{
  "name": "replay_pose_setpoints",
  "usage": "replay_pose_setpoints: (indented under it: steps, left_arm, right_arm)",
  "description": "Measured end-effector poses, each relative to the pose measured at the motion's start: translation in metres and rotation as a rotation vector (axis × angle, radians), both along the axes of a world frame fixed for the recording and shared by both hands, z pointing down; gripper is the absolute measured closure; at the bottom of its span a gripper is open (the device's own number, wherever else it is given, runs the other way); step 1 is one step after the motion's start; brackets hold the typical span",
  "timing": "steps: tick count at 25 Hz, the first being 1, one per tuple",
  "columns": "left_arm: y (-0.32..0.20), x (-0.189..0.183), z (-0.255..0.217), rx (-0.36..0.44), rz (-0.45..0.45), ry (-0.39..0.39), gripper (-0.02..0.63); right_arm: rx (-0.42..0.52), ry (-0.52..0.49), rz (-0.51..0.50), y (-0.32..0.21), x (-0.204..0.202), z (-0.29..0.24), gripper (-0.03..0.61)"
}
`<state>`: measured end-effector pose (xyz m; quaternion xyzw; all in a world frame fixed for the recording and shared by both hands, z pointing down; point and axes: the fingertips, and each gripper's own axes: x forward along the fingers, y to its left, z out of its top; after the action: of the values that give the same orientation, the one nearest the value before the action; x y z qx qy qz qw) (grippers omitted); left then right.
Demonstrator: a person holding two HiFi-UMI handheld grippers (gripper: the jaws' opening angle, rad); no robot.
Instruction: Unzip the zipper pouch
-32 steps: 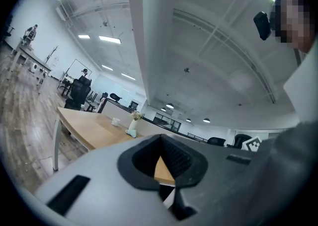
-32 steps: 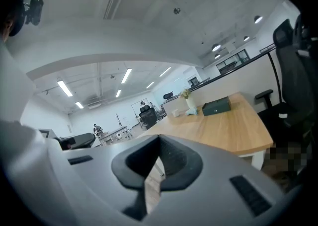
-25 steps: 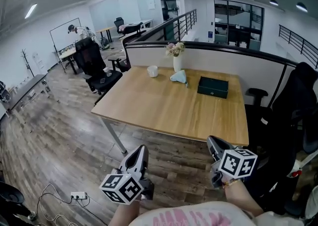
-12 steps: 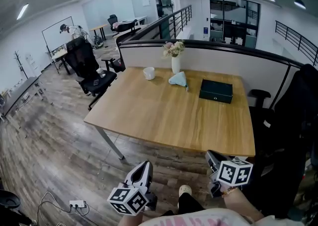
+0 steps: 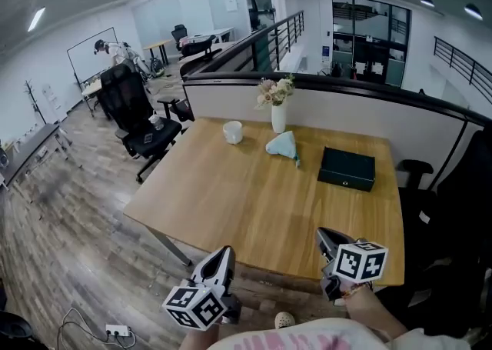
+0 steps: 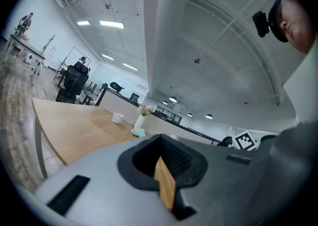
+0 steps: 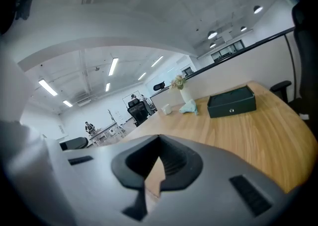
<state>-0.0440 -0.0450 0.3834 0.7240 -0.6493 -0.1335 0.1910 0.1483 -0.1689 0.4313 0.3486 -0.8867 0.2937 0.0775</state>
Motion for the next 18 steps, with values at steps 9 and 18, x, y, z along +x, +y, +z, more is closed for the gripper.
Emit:
replay_pose_setpoints:
  steps: [9, 18]
  left_arm:
    - [-0.084, -0.027, -0.01, 0.079, -0.039, 0.015, 0.612]
    - [-0.124, -0.039, 0.052, -0.104, -0.008, 0.03, 0.612]
  right_arm:
    - [0.078, -0.041, -0.053, -0.103, -0.033, -0.02, 0.583]
    - [-0.155, -0.029, -0.089, -0.127, -0.047, 0.089, 0.583]
